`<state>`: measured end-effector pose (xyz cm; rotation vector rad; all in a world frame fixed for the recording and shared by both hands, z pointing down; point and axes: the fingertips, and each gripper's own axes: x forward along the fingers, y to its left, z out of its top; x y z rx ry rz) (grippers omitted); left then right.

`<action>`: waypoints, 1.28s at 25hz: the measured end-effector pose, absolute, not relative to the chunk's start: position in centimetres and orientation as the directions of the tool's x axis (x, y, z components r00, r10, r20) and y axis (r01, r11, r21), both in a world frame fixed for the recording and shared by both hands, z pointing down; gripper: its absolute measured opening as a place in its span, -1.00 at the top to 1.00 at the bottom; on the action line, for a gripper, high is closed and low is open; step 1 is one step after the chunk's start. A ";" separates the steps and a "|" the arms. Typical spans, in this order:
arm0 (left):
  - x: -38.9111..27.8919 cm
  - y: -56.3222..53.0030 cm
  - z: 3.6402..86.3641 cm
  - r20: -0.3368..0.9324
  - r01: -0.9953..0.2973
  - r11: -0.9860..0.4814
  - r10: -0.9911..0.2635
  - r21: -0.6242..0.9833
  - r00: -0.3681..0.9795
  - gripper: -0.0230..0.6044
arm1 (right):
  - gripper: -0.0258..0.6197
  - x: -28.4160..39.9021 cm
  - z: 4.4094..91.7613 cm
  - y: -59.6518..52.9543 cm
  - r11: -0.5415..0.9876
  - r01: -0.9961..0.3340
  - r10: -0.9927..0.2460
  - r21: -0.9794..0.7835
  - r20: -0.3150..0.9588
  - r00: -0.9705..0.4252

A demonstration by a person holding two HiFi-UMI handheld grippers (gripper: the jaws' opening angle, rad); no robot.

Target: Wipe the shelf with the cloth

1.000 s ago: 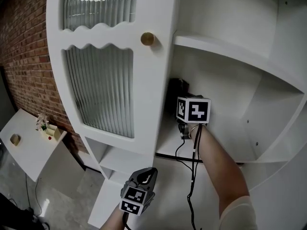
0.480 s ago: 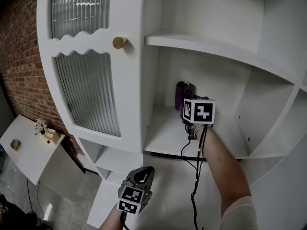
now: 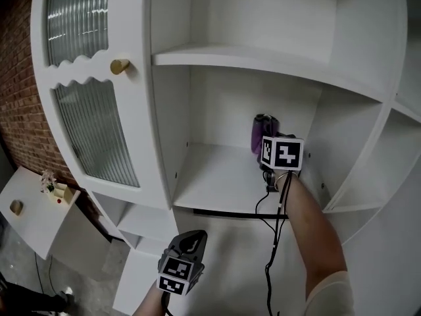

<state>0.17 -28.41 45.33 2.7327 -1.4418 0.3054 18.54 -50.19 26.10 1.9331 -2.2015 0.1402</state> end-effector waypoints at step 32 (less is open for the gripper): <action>1.4 -25.8 43.4 0.125 -0.808 -0.588 -0.804 -0.024 0.581 0.88 | 0.68 19.8 24.1 -46.3 0.126 -0.975 -0.968 0.181 0.238 -0.081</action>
